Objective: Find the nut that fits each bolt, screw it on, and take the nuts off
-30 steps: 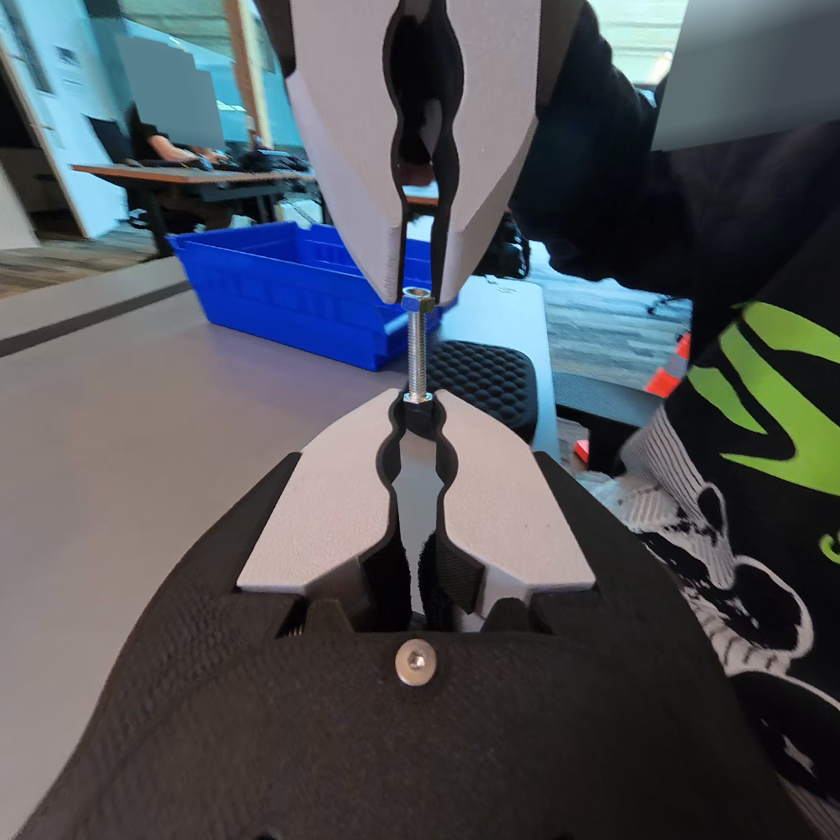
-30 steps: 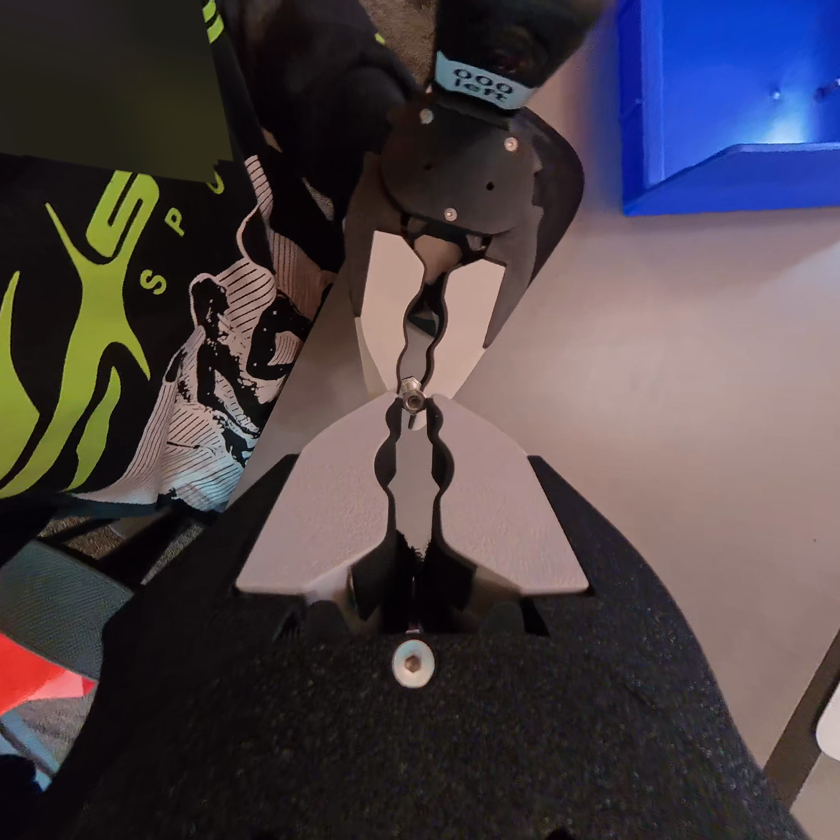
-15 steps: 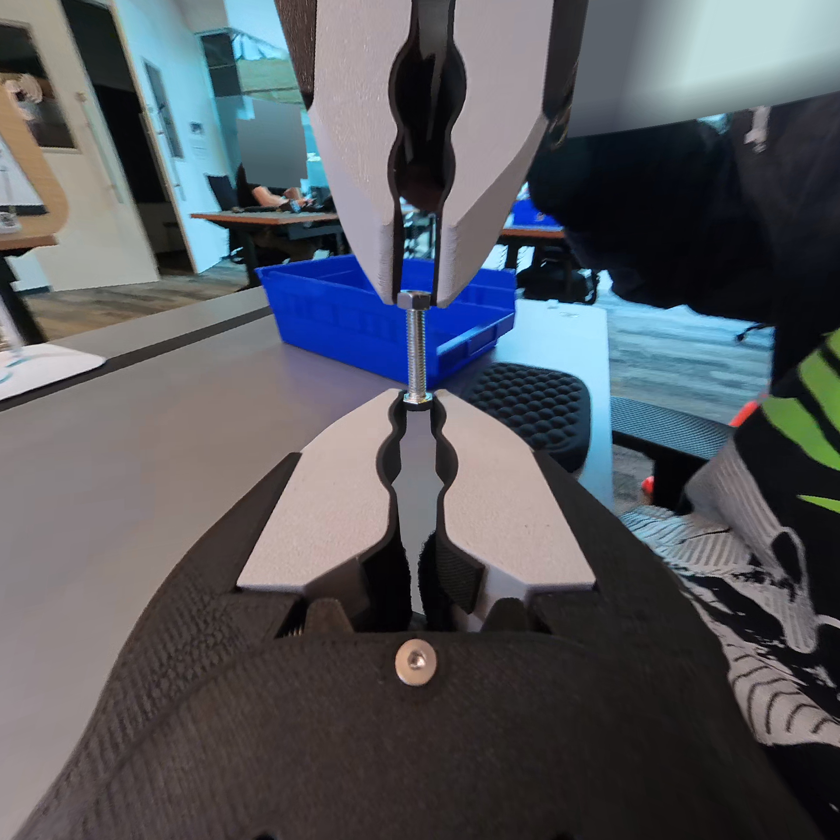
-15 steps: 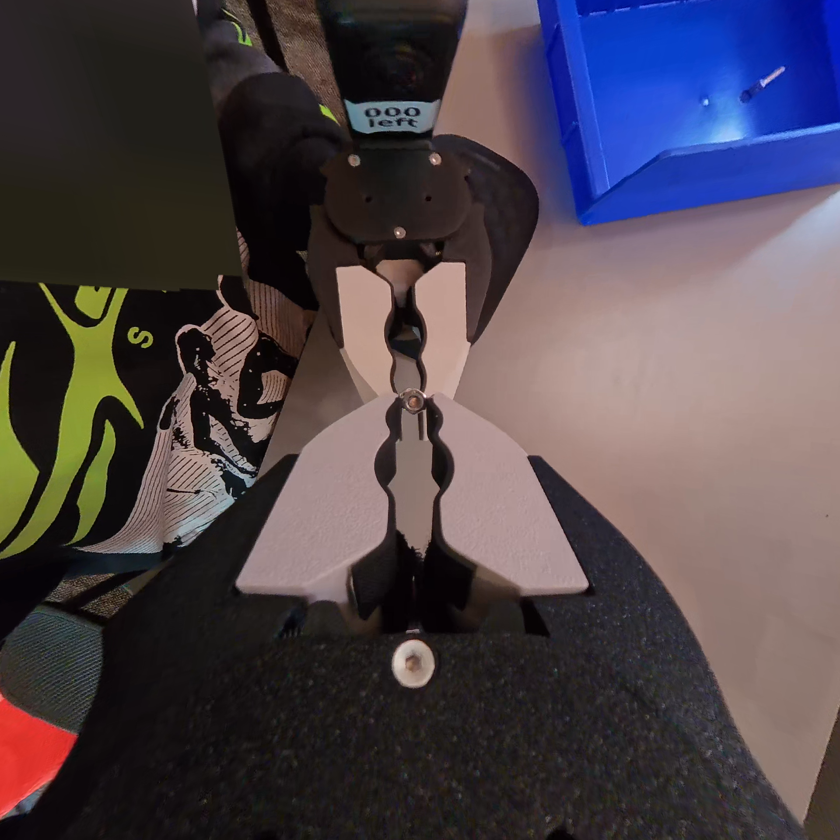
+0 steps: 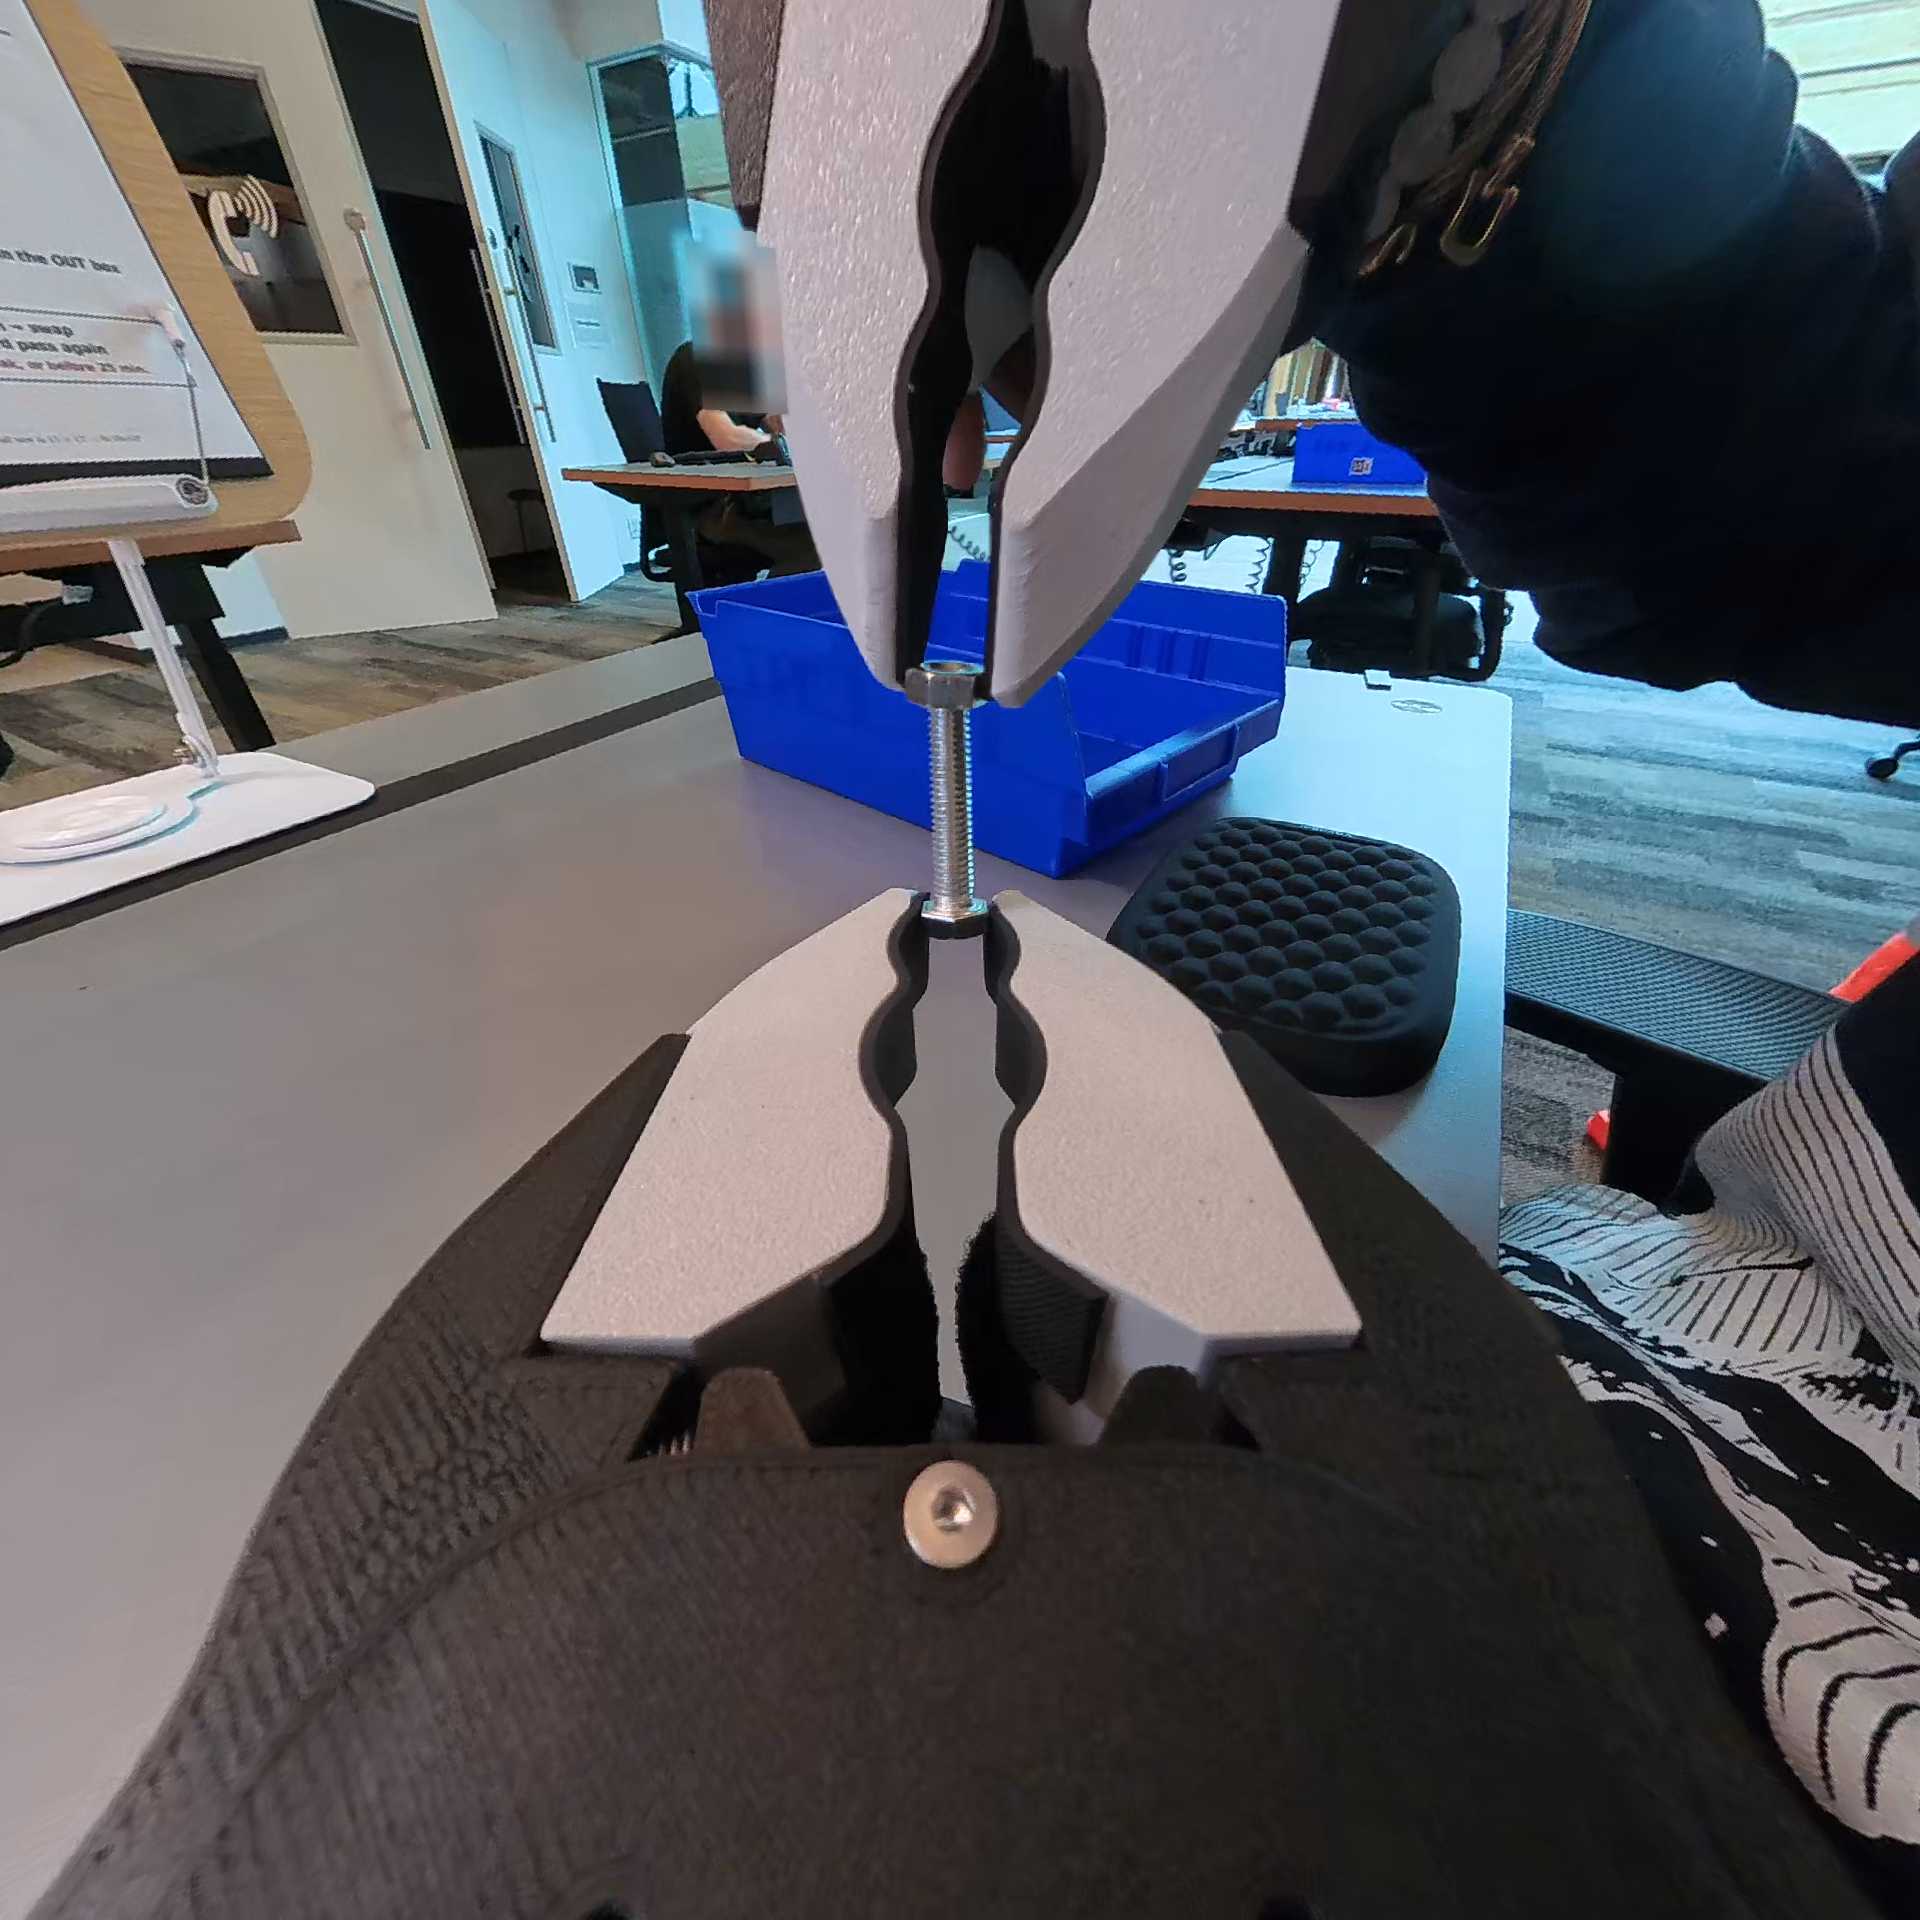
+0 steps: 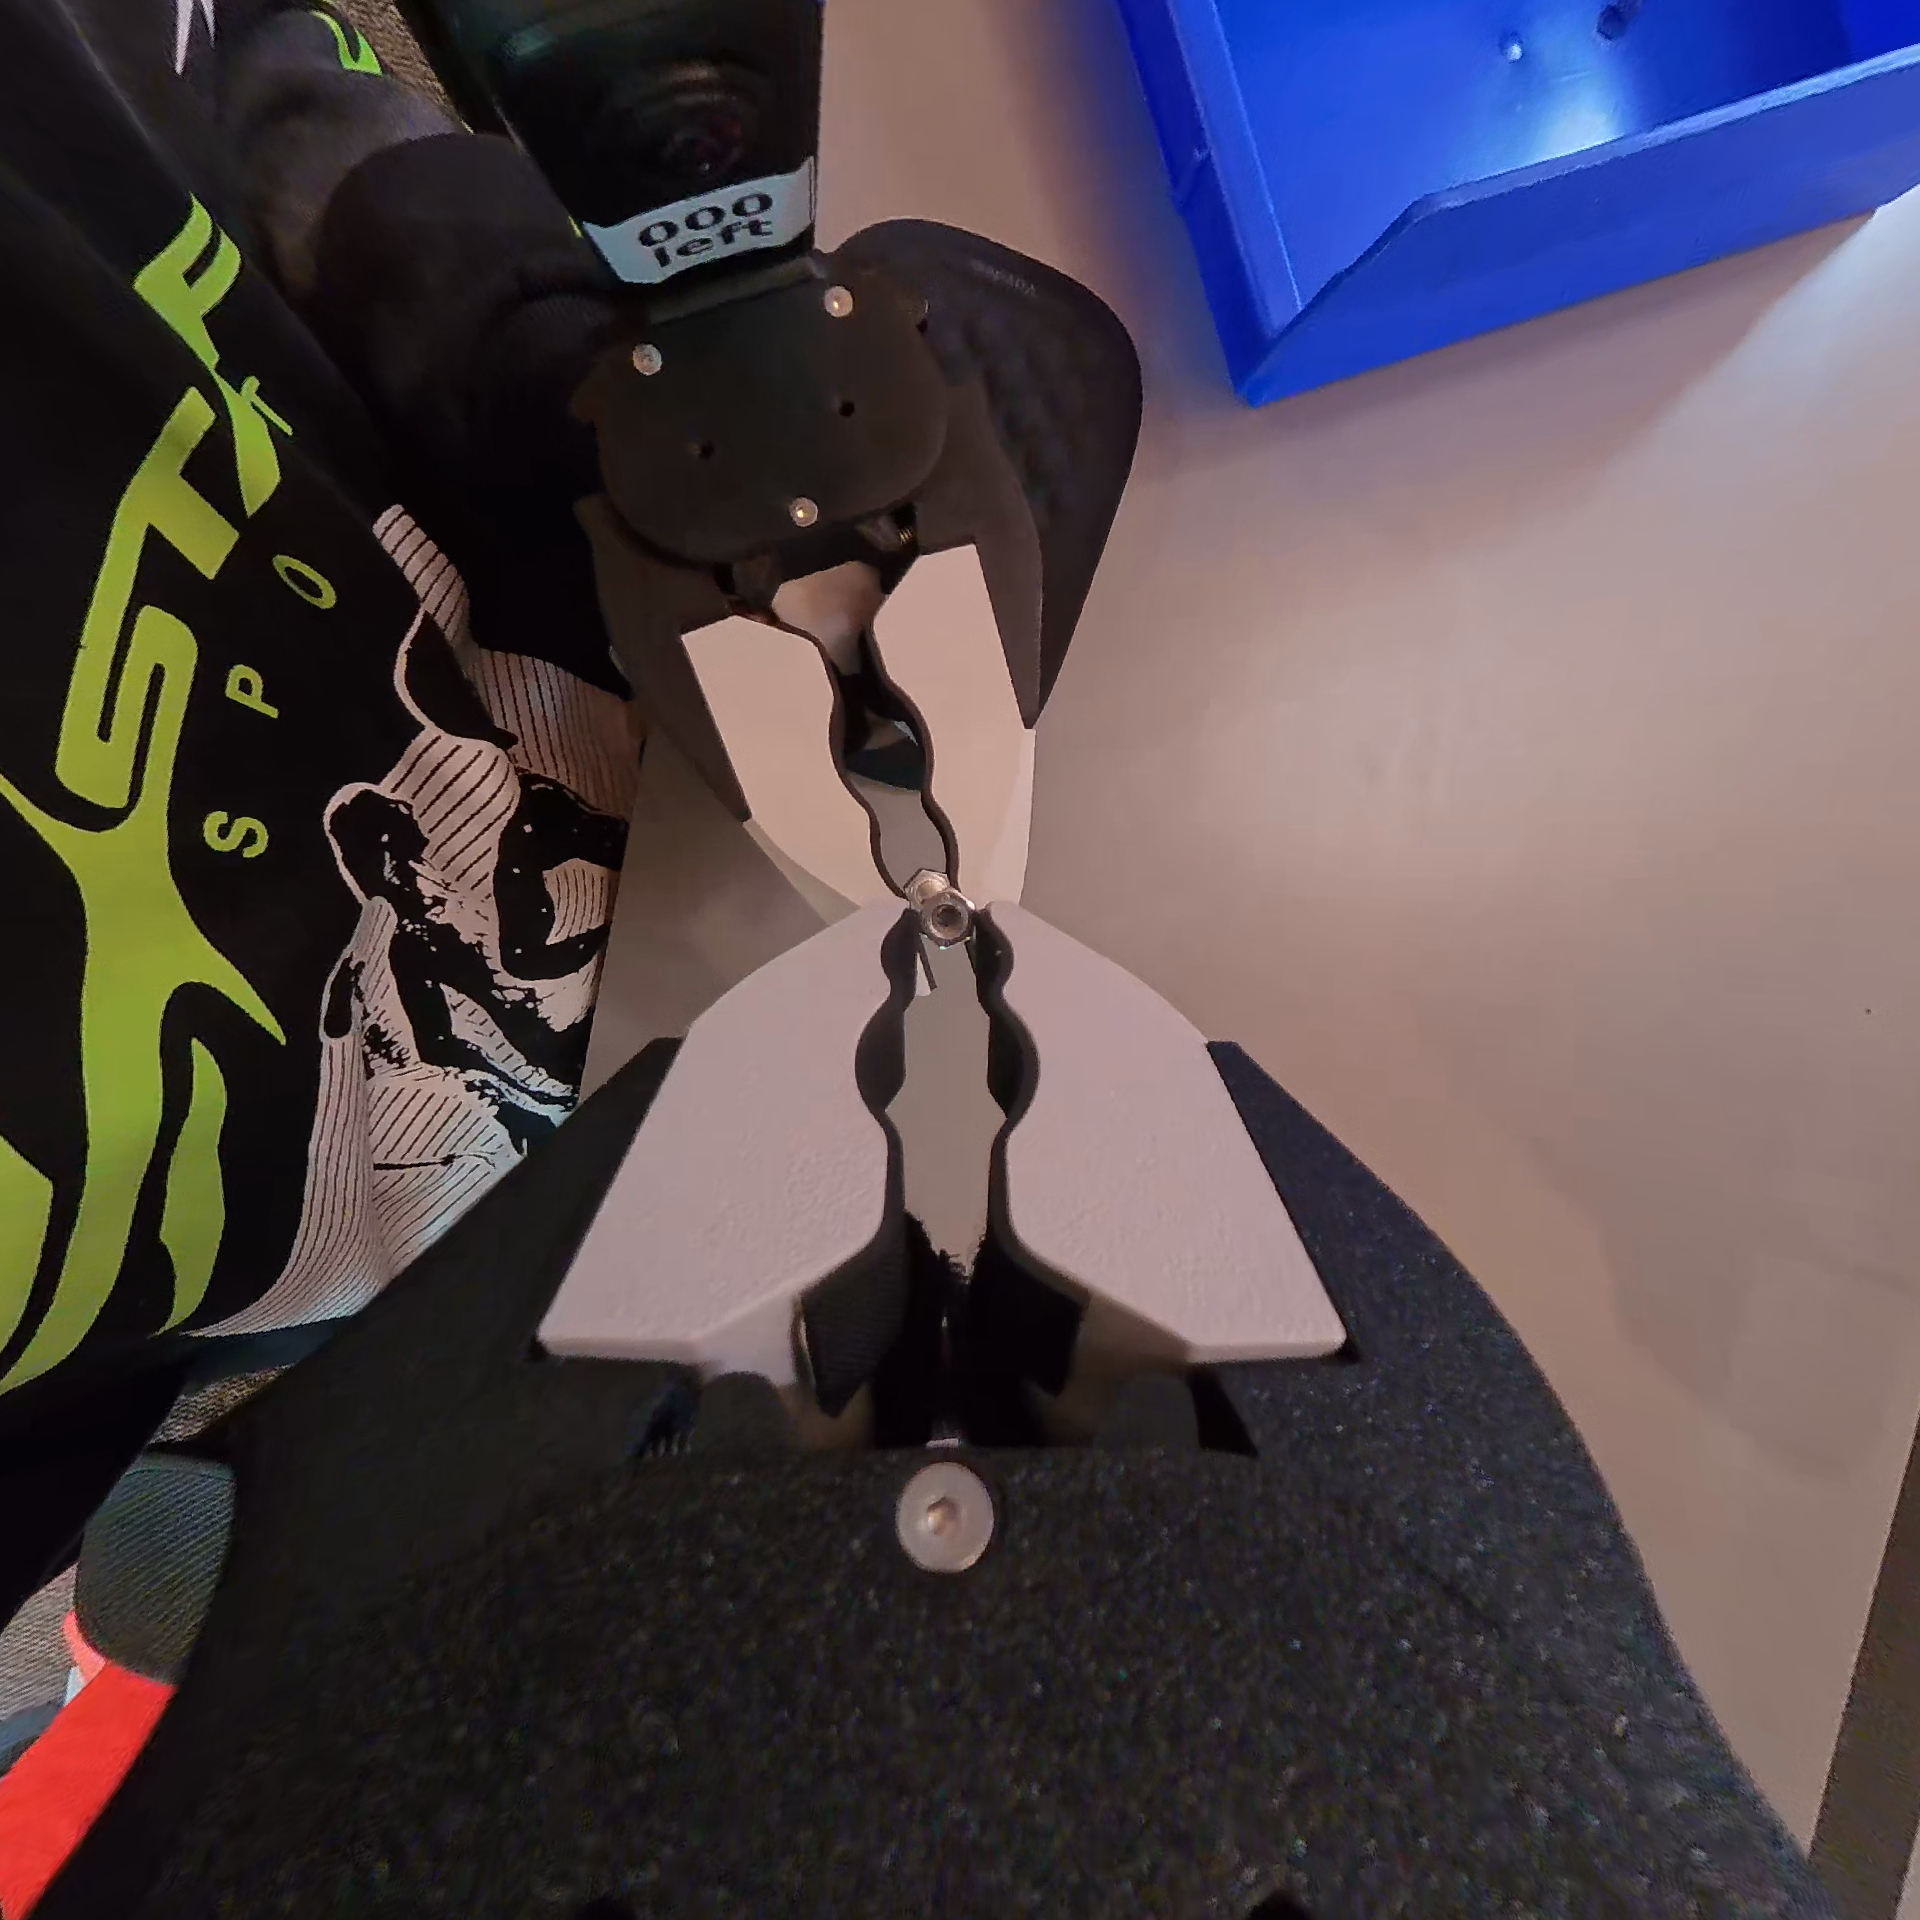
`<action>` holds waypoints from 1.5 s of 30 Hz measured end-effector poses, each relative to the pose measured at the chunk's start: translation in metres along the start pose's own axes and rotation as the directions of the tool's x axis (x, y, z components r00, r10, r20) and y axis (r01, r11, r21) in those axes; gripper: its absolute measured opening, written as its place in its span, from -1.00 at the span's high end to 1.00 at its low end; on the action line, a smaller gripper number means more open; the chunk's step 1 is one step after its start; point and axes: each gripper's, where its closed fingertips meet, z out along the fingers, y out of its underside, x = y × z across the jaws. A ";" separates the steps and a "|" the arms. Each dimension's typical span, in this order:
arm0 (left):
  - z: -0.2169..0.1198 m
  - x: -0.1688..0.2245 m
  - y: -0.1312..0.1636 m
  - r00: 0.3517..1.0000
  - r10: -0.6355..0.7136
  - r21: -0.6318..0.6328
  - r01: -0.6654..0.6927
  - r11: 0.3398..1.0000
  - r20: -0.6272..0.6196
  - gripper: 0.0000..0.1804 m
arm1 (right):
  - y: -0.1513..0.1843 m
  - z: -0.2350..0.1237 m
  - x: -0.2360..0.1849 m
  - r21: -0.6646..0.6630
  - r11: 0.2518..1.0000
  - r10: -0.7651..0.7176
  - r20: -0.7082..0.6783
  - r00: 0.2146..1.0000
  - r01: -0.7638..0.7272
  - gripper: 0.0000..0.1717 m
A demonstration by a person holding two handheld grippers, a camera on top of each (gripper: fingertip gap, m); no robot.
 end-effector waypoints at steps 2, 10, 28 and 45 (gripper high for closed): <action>0.000 0.000 -0.001 1.000 -0.003 0.007 0.003 1.000 -0.002 0.89 | 0.001 0.001 0.001 -0.004 1.000 -0.001 -0.003 1.000 0.001 0.86; -0.001 0.000 -0.001 1.000 -0.011 0.010 0.011 1.000 -0.016 0.89 | -0.001 0.002 0.003 0.020 1.000 0.005 -0.002 1.000 -0.005 0.81; -0.002 -0.012 -0.003 0.999 -0.027 0.040 0.026 0.999 0.026 0.89 | -0.026 0.005 0.005 0.853 0.479 0.361 0.023 0.932 -0.207 0.07; 0.000 -0.018 0.000 0.997 -0.054 0.026 0.053 0.998 0.051 0.89 | -0.027 0.007 0.000 0.859 0.458 0.356 0.060 0.933 -0.230 0.20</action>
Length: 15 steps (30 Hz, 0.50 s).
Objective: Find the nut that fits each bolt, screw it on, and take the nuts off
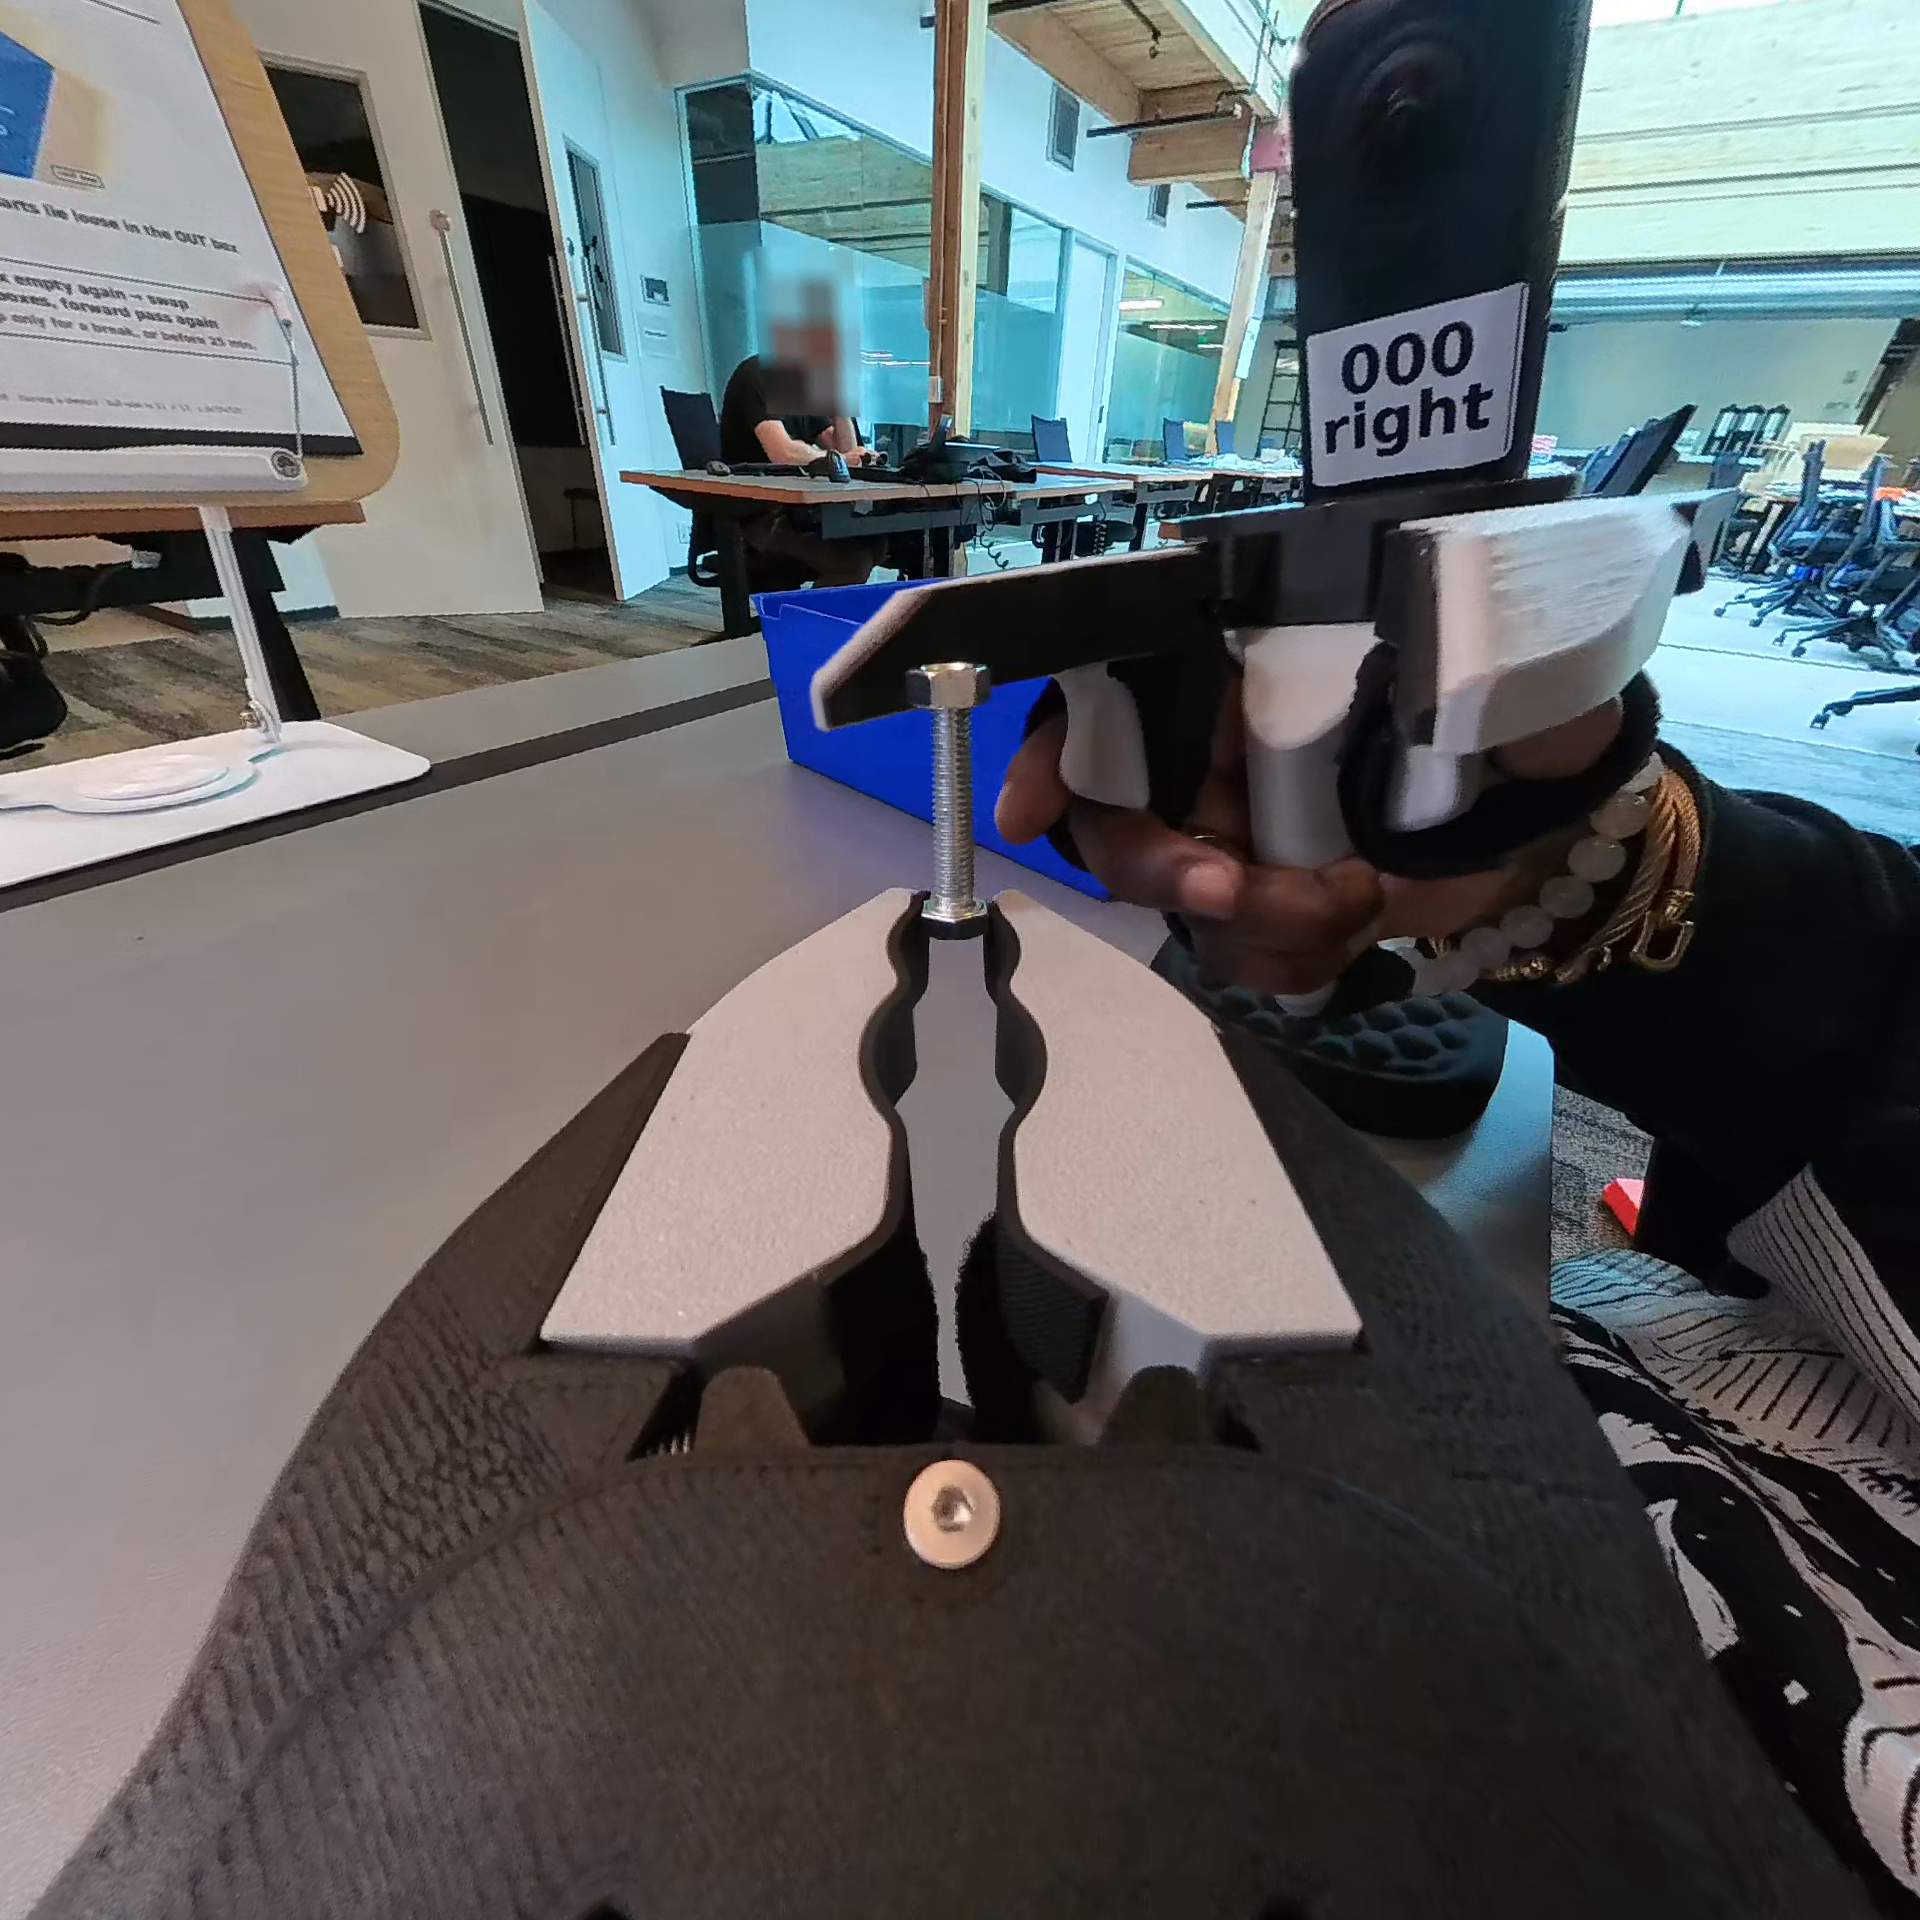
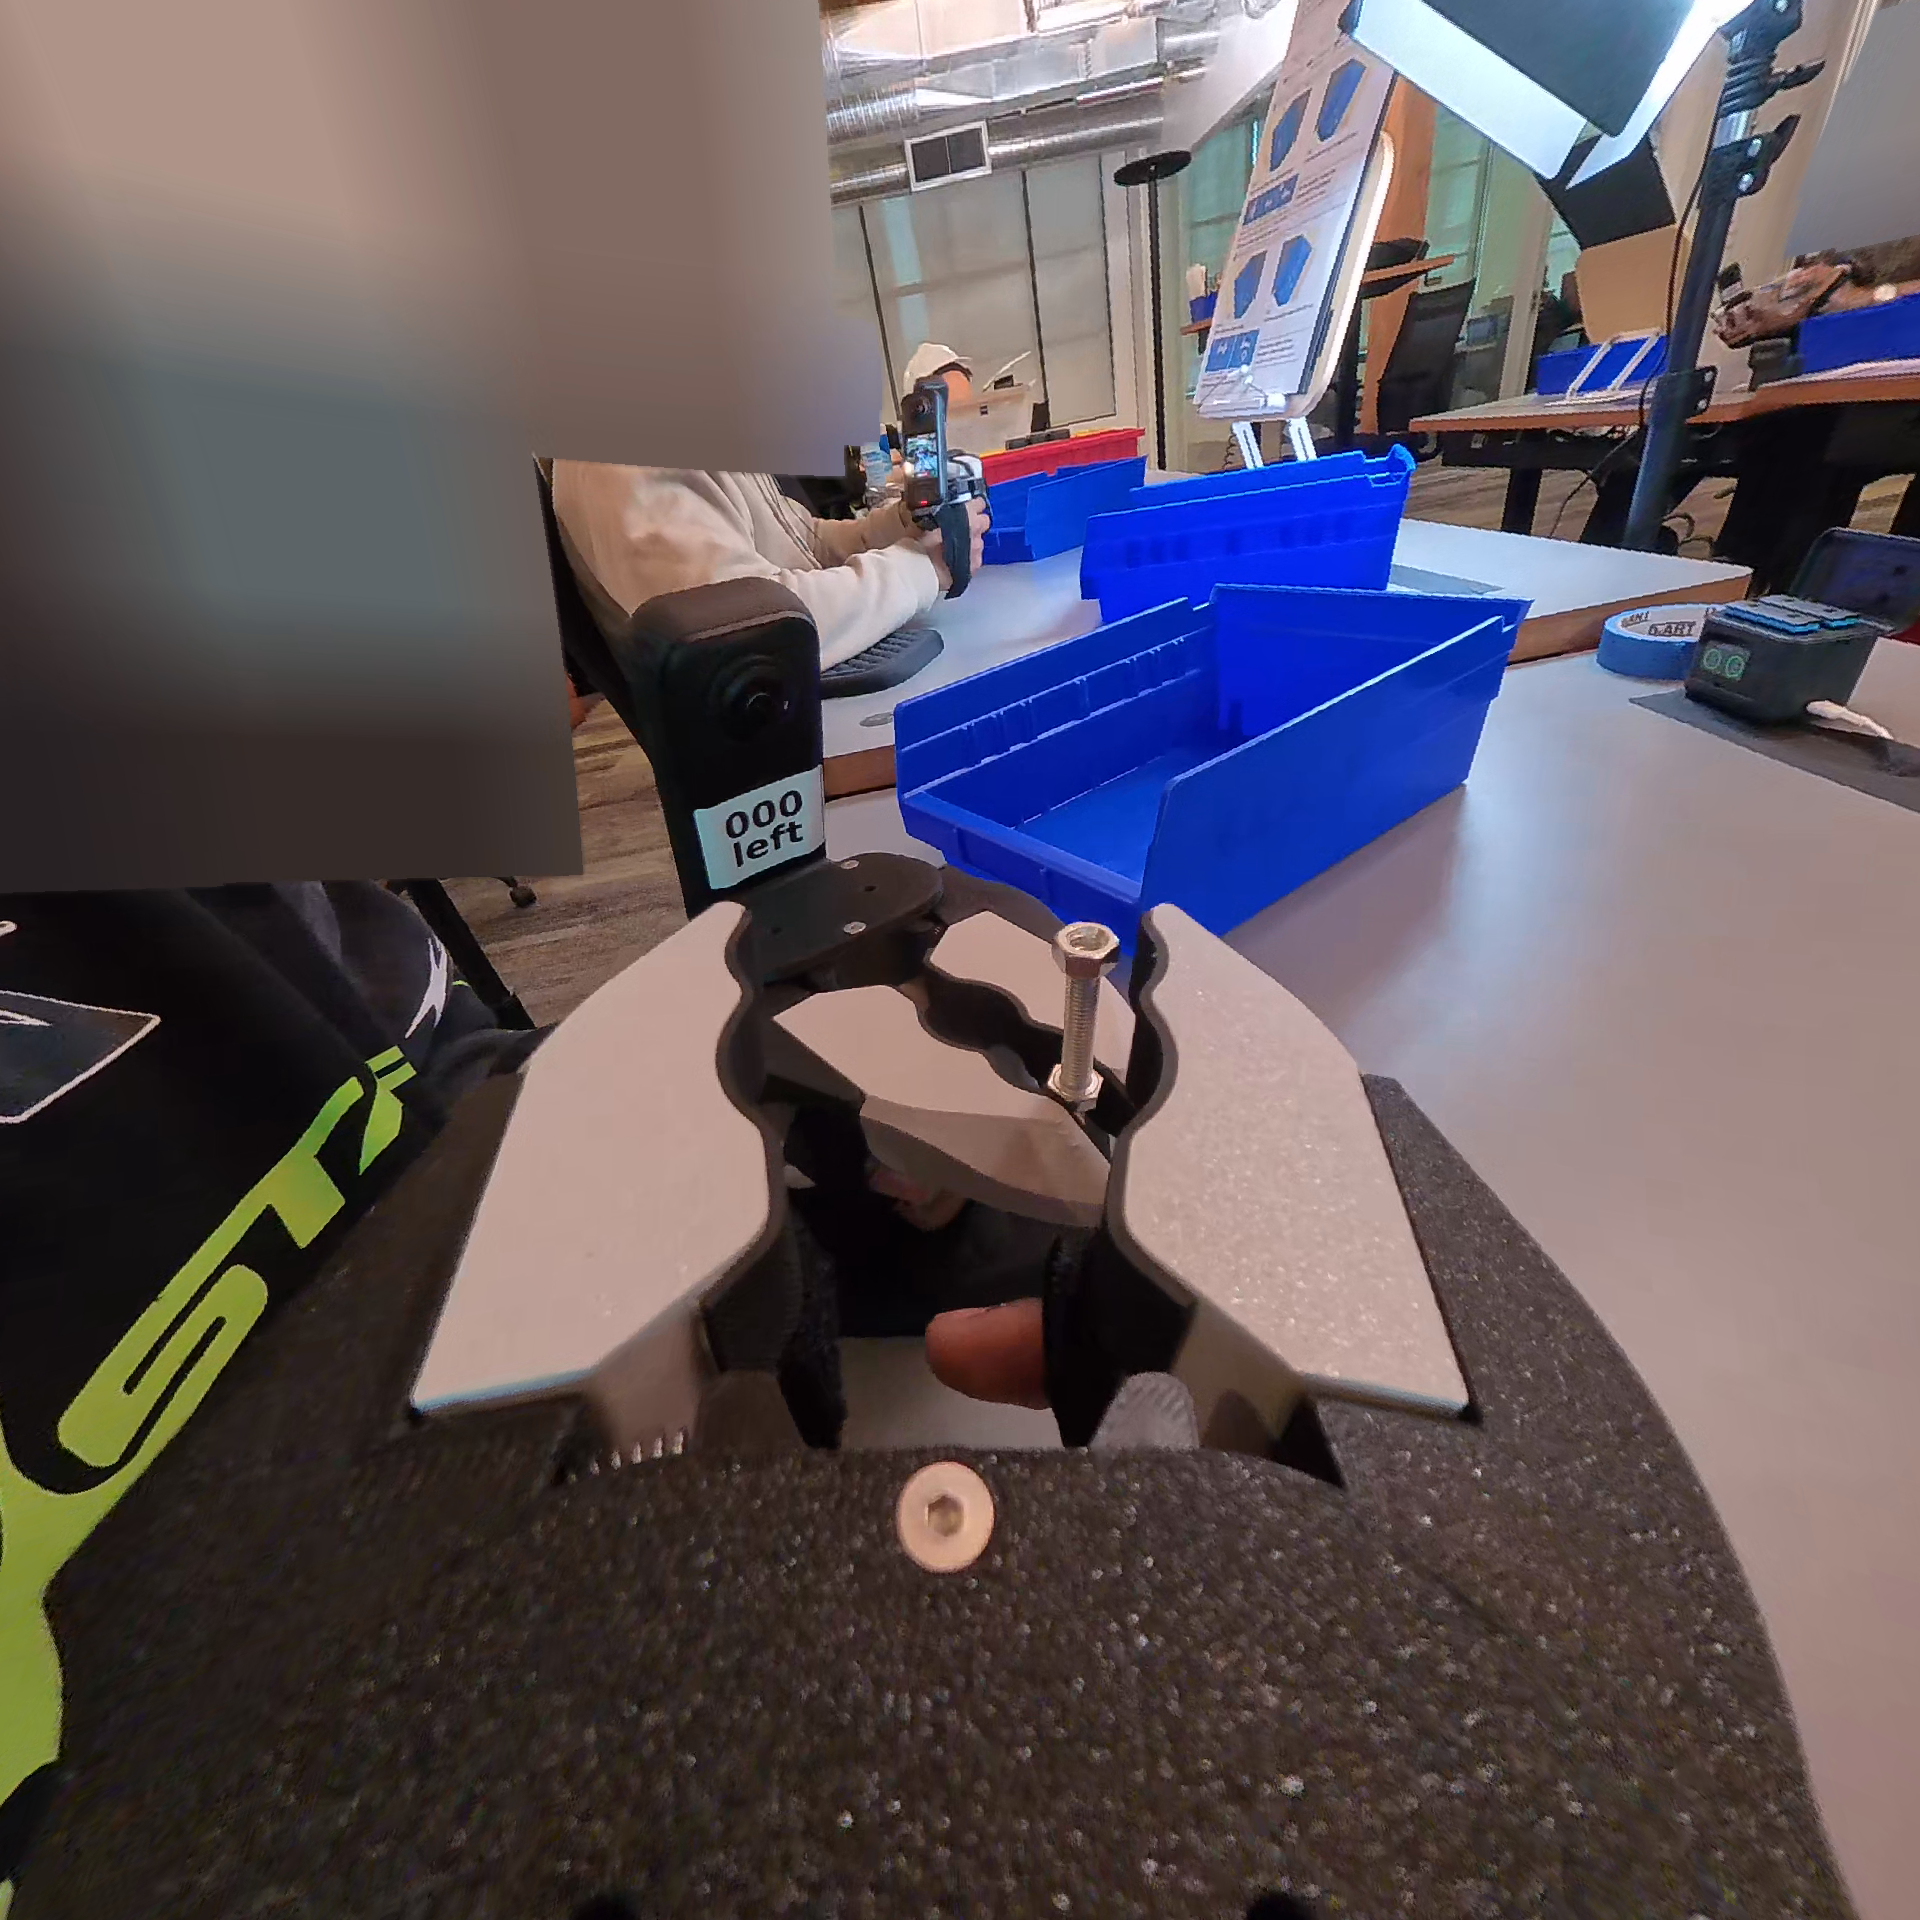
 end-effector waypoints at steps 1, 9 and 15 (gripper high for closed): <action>0.000 0.000 0.000 1.000 -0.001 -0.001 0.001 1.000 0.001 0.89 | 0.000 0.000 0.000 0.001 1.000 0.001 0.001 1.000 -0.001 0.21; 0.000 -0.002 0.000 1.000 -0.007 -0.002 0.007 1.000 0.007 0.89 | 0.000 -0.004 -0.001 -0.002 1.000 0.002 -0.007 1.000 -0.002 0.23; 0.000 -0.002 0.000 1.000 -0.012 0.002 0.012 1.000 0.010 0.89 | 0.002 -0.007 0.000 -0.002 1.000 0.012 -0.020 1.000 -0.012 0.24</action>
